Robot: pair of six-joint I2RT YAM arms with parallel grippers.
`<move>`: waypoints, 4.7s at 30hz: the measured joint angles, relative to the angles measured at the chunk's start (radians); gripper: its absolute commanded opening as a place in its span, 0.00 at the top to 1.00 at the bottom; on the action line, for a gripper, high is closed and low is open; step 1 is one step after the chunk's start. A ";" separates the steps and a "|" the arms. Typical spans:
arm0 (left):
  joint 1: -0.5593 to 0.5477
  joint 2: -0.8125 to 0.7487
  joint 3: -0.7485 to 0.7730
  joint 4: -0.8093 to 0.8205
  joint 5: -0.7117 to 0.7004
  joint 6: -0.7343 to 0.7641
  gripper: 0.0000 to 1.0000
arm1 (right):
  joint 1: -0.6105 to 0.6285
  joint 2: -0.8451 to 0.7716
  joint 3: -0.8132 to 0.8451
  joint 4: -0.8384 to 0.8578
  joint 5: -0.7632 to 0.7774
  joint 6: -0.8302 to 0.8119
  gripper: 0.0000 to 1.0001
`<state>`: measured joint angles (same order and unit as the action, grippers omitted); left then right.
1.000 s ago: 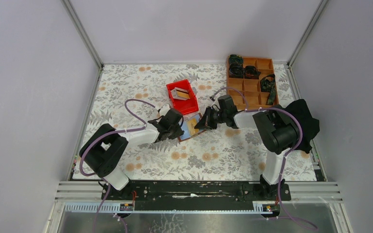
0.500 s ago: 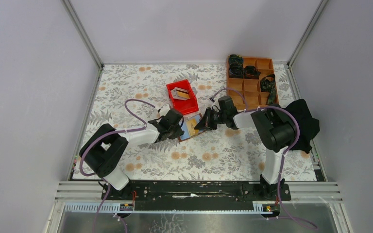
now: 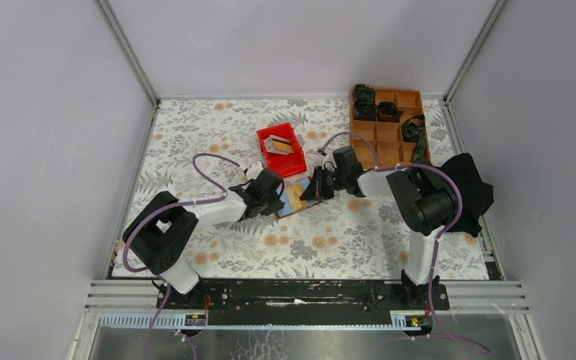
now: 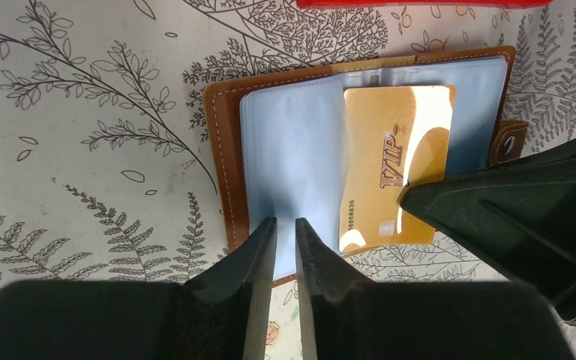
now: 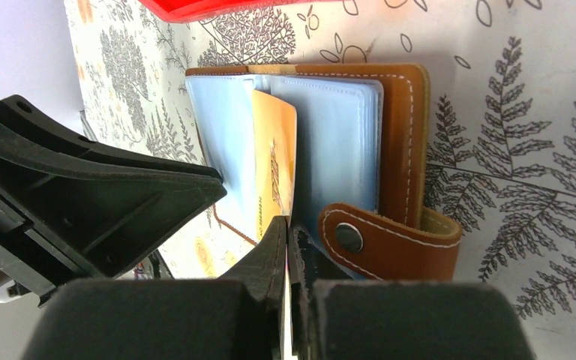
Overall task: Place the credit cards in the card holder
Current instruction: Insert the credit card into the card holder.
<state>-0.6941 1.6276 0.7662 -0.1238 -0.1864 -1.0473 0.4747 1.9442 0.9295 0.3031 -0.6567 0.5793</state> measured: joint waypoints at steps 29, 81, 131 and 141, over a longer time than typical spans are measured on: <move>-0.035 0.004 0.080 -0.179 -0.029 -0.017 0.75 | 0.033 0.002 0.055 -0.085 0.008 -0.210 1.00; -0.045 0.011 0.107 -0.354 -0.043 -0.072 0.76 | 0.050 0.070 0.108 -0.093 -0.126 -0.259 1.00; -0.082 0.034 0.135 -0.388 -0.088 -0.077 0.76 | 0.067 0.063 0.211 -0.189 0.039 -0.419 1.00; -0.084 0.035 0.135 -0.390 -0.092 -0.085 0.76 | 0.075 0.048 0.146 -0.092 0.041 -0.416 1.00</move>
<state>-0.7784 1.6623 0.9016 -0.5137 -0.2779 -1.1328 0.5495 1.9919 1.0756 0.2111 -0.6155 0.1631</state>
